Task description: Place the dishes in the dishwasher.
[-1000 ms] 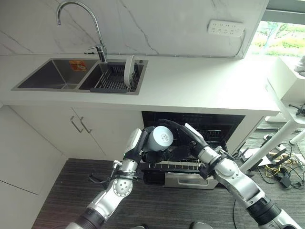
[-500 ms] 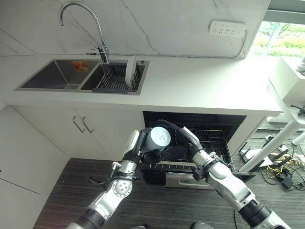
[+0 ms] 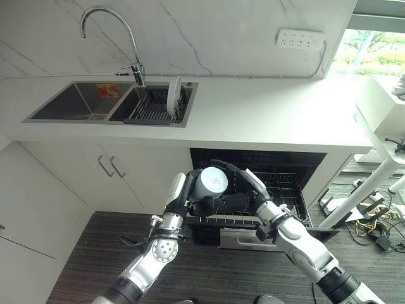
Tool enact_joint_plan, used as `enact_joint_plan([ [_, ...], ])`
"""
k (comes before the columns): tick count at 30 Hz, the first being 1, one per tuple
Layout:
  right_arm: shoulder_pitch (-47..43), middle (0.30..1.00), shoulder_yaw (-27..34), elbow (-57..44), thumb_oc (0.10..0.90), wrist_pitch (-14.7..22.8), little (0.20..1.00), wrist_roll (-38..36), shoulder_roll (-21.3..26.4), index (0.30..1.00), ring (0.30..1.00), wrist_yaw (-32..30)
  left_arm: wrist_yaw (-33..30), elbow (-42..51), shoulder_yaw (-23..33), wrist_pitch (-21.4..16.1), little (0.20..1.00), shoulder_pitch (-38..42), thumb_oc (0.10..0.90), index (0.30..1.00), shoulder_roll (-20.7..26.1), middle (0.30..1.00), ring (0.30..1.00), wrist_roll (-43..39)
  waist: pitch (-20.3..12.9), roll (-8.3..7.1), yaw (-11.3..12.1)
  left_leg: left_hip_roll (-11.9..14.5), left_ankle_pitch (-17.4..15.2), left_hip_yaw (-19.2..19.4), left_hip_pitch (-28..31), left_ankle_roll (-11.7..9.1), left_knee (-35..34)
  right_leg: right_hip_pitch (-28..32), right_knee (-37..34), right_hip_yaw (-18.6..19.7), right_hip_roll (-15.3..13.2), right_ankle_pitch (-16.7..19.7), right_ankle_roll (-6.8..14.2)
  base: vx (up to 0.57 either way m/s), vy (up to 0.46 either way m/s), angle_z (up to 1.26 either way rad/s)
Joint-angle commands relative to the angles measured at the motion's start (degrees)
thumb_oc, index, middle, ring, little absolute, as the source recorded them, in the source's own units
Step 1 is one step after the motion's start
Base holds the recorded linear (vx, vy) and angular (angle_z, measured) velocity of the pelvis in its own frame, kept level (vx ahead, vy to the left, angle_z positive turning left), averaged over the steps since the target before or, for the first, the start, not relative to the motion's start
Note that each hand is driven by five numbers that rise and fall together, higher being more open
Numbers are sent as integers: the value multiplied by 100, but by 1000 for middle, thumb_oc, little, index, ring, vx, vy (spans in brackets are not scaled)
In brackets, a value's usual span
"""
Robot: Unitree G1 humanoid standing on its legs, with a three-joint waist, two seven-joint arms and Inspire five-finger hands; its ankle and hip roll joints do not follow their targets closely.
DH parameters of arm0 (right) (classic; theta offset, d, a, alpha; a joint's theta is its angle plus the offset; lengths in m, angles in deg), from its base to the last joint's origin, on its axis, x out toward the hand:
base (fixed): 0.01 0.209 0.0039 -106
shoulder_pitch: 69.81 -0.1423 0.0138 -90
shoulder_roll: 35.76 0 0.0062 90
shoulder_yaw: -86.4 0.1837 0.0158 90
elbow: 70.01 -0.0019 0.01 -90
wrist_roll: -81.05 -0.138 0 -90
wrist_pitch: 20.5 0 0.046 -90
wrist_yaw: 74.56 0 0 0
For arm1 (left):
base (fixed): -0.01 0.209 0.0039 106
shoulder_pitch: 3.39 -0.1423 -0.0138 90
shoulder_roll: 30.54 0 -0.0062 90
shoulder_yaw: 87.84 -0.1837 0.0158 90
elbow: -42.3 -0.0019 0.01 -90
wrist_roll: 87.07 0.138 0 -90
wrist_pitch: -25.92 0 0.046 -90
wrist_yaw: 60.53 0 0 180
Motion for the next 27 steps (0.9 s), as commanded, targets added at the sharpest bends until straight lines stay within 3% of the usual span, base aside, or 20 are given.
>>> enact_joint_plan([
  [1,-577,300,-335,-608,400,662,300,-452,-912,300,300,395,-54,975,-480,-984,300,759,400,300,-285,300,300,147,-93,-103,89,134,-1110,331,111,131,471,429,-489,215,-26,-412,472,0,0,0],
  [16,-680,300,-440,-627,400,780,300,-261,-912,300,300,396,77,1055,-574,-1090,305,833,403,305,-266,305,305,219,-84,-100,103,136,-1101,315,98,126,471,427,-489,198,-31,-407,469,0,0,0],
  [17,-667,300,-441,-632,400,833,300,-254,-893,300,300,376,59,1039,-583,-1116,900,824,800,900,-268,900,900,212,-84,-100,99,138,-1102,319,102,125,471,432,-489,197,-31,-410,468,0,0,0],
  [23,-649,300,-363,-610,400,1110,300,-424,-933,300,300,131,257,990,-590,-993,900,820,800,900,-292,900,900,160,-101,-80,92,162,-1096,320,114,119,471,451,-489,185,-26,-416,459,0,0,0],
  [27,-601,300,-60,-612,400,1470,300,-769,-935,300,300,-138,769,887,-645,-465,900,801,800,900,-288,900,900,75,-129,-45,47,185,-1080,326,116,103,471,462,-489,169,-20,-421,454,0,0,0],
])
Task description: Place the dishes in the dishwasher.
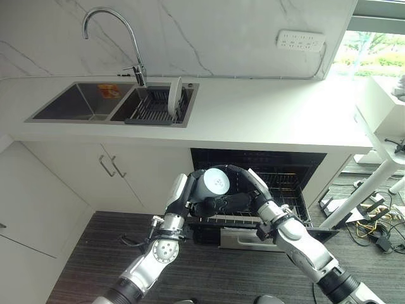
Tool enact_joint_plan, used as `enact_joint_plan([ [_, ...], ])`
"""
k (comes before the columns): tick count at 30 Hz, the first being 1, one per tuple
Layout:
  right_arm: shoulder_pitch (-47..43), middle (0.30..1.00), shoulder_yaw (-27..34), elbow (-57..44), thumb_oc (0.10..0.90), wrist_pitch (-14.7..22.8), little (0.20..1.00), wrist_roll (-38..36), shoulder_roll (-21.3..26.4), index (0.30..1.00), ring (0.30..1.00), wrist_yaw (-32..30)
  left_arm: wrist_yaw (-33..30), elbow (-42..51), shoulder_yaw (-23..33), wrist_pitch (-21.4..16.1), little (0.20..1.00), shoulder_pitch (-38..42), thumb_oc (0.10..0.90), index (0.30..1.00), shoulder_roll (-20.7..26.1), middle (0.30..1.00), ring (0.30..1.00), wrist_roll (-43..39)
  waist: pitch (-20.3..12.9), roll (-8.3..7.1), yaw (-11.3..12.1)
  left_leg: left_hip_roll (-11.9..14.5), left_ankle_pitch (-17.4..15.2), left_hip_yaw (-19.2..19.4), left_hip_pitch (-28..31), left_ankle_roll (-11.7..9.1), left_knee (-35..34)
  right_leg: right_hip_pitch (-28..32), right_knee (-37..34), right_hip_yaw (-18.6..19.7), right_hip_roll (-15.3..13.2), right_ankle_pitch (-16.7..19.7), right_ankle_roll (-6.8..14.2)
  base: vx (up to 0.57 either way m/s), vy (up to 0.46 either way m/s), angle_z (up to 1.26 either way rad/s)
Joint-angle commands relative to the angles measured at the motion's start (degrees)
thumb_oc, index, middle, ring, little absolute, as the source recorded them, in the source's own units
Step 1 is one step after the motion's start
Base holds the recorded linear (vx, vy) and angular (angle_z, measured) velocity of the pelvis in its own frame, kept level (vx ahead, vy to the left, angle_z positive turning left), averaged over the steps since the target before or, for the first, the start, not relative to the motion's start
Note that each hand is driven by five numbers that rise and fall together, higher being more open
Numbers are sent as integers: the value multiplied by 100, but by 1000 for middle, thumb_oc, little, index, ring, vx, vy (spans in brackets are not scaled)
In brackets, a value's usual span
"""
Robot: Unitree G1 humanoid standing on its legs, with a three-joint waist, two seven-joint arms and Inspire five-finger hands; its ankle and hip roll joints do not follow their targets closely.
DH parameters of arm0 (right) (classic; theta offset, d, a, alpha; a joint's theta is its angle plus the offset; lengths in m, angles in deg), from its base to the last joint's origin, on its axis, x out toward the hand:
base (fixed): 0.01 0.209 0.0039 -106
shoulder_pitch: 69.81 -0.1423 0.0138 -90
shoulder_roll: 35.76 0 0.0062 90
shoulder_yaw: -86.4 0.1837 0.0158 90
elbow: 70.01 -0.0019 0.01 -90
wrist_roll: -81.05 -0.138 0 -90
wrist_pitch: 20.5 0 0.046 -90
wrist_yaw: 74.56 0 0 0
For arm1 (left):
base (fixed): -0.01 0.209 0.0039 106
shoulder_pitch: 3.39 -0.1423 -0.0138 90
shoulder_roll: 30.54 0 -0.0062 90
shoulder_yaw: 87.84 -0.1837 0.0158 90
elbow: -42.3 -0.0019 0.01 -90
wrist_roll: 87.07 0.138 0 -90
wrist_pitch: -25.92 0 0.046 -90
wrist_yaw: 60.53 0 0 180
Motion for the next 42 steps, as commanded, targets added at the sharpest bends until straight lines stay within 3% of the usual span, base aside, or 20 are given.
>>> enact_joint_plan([
  [1,-613,300,51,-682,400,1397,300,-886,-928,300,300,-14,541,797,-657,-360,900,752,800,900,-274,900,900,93,-130,-37,20,196,-1080,349,127,100,446,461,-514,169,-11,-424,464,0,0,0],
  [5,-326,300,747,-881,400,1781,300,-1148,-804,300,300,-456,472,668,-534,-246,900,589,800,900,-207,900,900,153,-129,31,-83,267,-1050,419,127,71,446,472,-514,122,-33,-428,464,12,36,1],
  [12,91,300,1423,-904,400,2321,300,103,-561,300,300,-1326,314,754,-273,-122,900,410,800,900,-117,900,900,189,-100,109,-170,330,-1016,485,99,49,446,481,-514,51,-57,-441,456,4,13,3],
  [21,216,300,2008,-766,400,2934,300,768,-275,300,300,-2130,285,916,-45,-156,900,315,800,900,11,900,900,231,-59,163,-215,436,-955,546,27,-15,446,475,-514,-43,-69,-467,450,-1,-5,11],
  [30,350,300,2454,-827,400,3137,300,1248,-100,300,300,-2848,381,1110,181,-148,900,237,800,900,118,900,900,208,-38,193,-289,493,-934,599,-2,-54,446,447,-514,-31,-42,-488,437,0,-3,3],
  [36,464,300,2670,-770,400,3076,300,1983,64,300,300,-3635,371,1228,312,-208,900,119,800,900,215,900,900,290,-47,198,-355,545,-931,692,11,-76,446,419,-514,-2,-30,-489,445,1,-2,-2],
  [42,535,300,2809,-785,400,3043,300,2042,185,300,300,-3773,396,1307,380,-200,900,80,800,900,256,900,900,274,-45,193,-396,562,-928,736,11,-82,446,398,-514,27,-21,-487,449,2,-1,0],
])
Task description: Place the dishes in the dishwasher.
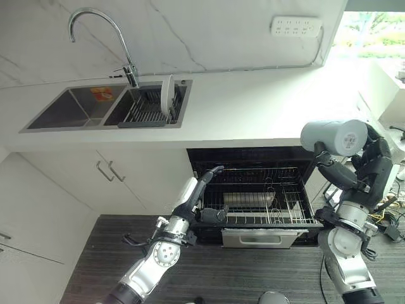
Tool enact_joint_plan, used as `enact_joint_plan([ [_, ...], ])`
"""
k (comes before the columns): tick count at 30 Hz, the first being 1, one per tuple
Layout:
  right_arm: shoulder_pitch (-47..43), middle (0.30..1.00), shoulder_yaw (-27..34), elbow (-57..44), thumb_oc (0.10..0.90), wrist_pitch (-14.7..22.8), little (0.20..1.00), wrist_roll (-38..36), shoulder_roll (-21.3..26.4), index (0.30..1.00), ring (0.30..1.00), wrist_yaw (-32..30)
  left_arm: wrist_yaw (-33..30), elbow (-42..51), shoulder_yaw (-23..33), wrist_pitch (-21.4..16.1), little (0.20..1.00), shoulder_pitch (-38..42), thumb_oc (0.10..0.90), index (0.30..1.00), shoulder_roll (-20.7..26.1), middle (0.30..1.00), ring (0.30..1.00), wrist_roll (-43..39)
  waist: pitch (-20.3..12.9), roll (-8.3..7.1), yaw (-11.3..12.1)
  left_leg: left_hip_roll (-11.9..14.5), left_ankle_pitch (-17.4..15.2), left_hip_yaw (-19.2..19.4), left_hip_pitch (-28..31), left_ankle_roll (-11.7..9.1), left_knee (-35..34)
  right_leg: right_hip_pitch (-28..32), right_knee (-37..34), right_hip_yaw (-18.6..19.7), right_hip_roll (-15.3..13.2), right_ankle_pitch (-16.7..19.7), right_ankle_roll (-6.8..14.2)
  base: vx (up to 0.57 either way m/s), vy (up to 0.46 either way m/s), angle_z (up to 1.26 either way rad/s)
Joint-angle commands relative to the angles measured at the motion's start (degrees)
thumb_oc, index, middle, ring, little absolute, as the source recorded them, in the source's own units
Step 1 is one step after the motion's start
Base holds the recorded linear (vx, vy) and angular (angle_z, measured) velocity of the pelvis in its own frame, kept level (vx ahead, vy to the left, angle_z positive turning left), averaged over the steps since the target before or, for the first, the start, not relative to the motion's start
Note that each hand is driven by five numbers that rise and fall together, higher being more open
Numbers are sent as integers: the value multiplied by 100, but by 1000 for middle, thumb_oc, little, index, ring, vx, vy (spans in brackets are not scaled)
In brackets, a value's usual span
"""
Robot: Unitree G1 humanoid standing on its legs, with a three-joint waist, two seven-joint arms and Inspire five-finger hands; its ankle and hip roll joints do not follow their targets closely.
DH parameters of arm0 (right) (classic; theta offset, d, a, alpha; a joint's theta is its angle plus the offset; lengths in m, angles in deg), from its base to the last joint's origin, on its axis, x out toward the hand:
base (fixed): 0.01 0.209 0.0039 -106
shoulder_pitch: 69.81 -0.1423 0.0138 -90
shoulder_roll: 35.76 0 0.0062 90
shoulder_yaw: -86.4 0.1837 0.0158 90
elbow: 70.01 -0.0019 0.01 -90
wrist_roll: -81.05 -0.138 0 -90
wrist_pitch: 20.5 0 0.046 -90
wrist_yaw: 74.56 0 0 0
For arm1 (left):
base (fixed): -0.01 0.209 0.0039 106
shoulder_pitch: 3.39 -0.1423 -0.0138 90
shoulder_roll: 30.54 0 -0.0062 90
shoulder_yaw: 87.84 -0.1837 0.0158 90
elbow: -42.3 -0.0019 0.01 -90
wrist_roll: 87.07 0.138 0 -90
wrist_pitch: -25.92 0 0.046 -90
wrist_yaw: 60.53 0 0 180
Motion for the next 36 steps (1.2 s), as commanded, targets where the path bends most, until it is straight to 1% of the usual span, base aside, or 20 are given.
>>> enact_joint_plan([
  [1,-717,300,158,-556,400,615,300,393,307,300,300,19,-177,773,381,-415,900,348,800,900,236,900,900,124,-56,-123,80,493,-921,598,112,-137,560,316,-423,306,102,-421,417,8,-1,4],
  [5,-673,300,144,-569,400,579,300,371,317,300,300,115,-125,805,441,-414,900,288,800,900,256,900,900,135,-48,-123,81,500,-911,613,112,-143,560,317,-423,302,106,-424,412,0,0,0],
  [8,-645,300,109,-519,400,517,300,247,313,300,300,313,-13,797,475,-451,900,251,800,900,279,900,900,236,-44,-125,84,509,-899,636,121,-155,560,321,-423,286,108,-426,405,0,0,0],
  [12,-581,300,-20,-335,400,245,300,201,351,300,300,777,496,728,525,-396,900,234,800,900,406,900,900,354,-36,-125,82,504,-879,693,169,-151,560,345,-423,256,117,-431,387,49,11,-1],
  [14,-562,300,-53,-230,400,122,300,166,386,300,300,953,765,691,537,-469,900,221,800,900,481,900,900,409,-25,-122,77,505,-865,721,192,-152,560,354,-423,247,115,-429,378,59,17,-7],
  [15,-528,300,-58,-74,400,75,300,158,455,300,300,1194,1124,678,541,-564,900,200,800,900,599,900,900,484,-3,-116,66,514,-840,766,222,-157,560,357,-423,226,103,-419,374,67,20,-11],
  [17,-514,300,-75,78,400,114,300,286,519,300,300,1329,1278,652,543,-570,900,195,800,900,713,900,900,563,26,-99,44,516,-828,805,251,-160,560,344,-423,248,104,-410,370,82,25,-12],
  [19,-552,300,-93,261,400,160,300,653,687,300,300,1398,1401,577,524,-601,900,233,800,900,864,900,900,536,78,-64,17,517,-855,825,309,-171,560,368,-423,275,119,-437,381,76,44,-9],
  [20,-626,300,-113,388,400,157,300,802,875,300,300,1464,1511,560,516,-636,900,270,800,900,970,900,900,527,119,-20,8,508,-837,797,260,-180,560,323,-423,309,139,-434,378,3,48,-16],
  [21,-647,300,-117,408,400,164,300,801,898,300,300,1473,1520,562,517,-640,900,282,800,900,983,900,900,530,121,-16,8,505,-806,796,224,-176,560,288,-423,314,139,-410,369,-34,74,-14],
  [23,-753,300,-123,542,400,156,300,835,1063,300,300,1629,1604,564,511,-710,900,344,800,900,1108,900,900,656,172,50,4,503,-767,752,108,-192,560,213,-423,314,144,-396,362,-54,57,-8],
  [26,-830,300,-131,704,400,139,300,859,1214,300,300,1769,1688,627,531,-713,900,449,800,900,1312,900,900,729,255,134,-18,494,-725,669,-20,-212,560,184,-423,312,166,-412,348,-48,21,1],
  [30,-727,300,-103,832,400,140,300,918,1246,300,300,1856,1749,694,609,-725,900,354,800,900,1387,900,900,820,260,189,-54,481,-719,646,-9,-230,560,228,-423,308,144,-428,351,33,-1,3],
  [33,-716,300,-73,1002,400,78,300,886,1327,300,300,2105,1742,707,644,-892,900,299,800,900,1388,900,900,957,294,318,-89,446,-684,632,-4,-249,560,237,-423,321,118,-425,330,58,65,1],
  [35,-759,300,-106,1164,400,-6,300,955,1365,300,300,2289,1767,736,632,-964,900,311,800,900,1381,900,900,1034,327,427,-95,418,-664,632,-3,-258,560,243,-423,325,95,-427,321,53,83,3],
  [36,-791,300,-135,1259,400,-107,300,942,1386,300,300,2392,1793,755,631,-1001,900,318,800,900,1386,900,900,1066,337,475,-94,406,-657,634,7,-262,560,256,-423,325,85,-429,321,92,69,5],
])
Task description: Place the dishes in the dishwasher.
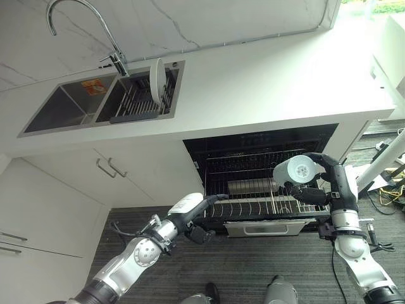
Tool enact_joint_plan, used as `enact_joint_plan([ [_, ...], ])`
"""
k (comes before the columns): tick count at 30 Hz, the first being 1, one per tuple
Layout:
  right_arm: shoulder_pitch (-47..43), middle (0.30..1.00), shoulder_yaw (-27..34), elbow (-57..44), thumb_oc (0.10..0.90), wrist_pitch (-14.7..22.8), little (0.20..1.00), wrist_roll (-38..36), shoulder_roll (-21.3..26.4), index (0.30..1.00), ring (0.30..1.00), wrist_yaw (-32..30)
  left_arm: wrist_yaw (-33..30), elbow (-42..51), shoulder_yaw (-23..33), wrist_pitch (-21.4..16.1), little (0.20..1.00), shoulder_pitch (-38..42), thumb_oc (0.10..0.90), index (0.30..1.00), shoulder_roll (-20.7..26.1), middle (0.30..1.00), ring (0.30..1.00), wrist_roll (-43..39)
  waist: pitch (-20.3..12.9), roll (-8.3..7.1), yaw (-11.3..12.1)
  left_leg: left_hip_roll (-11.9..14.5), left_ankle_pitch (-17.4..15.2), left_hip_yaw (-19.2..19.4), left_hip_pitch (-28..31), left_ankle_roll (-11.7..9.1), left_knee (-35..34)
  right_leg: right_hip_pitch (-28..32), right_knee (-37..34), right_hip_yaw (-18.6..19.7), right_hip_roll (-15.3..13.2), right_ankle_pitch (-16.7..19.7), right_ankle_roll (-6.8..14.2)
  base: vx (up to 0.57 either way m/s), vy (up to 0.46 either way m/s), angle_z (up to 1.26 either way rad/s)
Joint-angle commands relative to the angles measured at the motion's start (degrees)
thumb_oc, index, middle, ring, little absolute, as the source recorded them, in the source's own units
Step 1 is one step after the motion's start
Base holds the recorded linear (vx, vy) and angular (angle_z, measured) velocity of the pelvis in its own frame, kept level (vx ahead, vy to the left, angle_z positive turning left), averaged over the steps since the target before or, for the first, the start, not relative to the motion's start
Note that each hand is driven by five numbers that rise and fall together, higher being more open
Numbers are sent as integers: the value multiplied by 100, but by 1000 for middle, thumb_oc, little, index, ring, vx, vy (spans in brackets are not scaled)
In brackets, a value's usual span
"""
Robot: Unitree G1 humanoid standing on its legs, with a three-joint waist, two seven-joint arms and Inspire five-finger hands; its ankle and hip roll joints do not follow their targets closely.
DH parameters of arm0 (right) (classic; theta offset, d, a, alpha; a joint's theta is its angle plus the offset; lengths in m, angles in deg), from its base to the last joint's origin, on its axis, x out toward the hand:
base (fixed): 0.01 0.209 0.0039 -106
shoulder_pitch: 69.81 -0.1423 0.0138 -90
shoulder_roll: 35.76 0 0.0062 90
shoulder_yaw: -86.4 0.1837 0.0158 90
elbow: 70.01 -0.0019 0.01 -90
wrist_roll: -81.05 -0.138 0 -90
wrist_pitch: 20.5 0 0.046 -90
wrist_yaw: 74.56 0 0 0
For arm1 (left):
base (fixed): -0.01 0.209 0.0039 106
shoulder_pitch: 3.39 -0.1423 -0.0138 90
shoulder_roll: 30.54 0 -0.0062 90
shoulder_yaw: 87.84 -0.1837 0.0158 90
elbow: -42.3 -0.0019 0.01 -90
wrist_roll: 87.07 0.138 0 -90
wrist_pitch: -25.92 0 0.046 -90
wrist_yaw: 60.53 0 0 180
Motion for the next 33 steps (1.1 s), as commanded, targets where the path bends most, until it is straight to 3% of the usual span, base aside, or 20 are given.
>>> enact_joint_plan([
  [1,-845,300,170,-217,400,274,300,163,258,300,300,299,-79,749,505,-583,900,324,800,900,267,900,900,179,-118,-27,-64,436,-798,294,-31,-205,770,520,-511,121,117,-408,262,91,54,6],
  [6,-1230,300,-6,392,400,35,300,461,403,300,300,369,-8,785,339,-628,900,521,800,900,319,900,900,205,-55,115,0,369,-755,231,-84,-206,770,503,-511,112,81,-393,252,48,31,10],
  [22,-2524,300,-76,2096,400,21,300,624,738,300,300,400,243,956,189,-846,900,1132,800,900,669,900,900,225,376,633,140,101,-649,-30,-270,-127,770,433,-511,176,101,-327,205,8,33,7],
  [29,-2492,300,142,2172,400,-136,300,604,800,300,300,444,594,1176,296,-865,900,1058,800,900,740,900,900,-49,414,685,166,45,-667,-96,-220,-100,770,500,-511,190,123,-347,182,54,8,1],
  [33,-2443,300,264,2285,400,-379,300,165,730,300,300,431,723,1237,313,-956,900,1044,800,900,754,900,900,-101,495,665,175,28,-673,-141,-230,-83,770,493,-511,237,175,-355,172,17,-43,0],
])
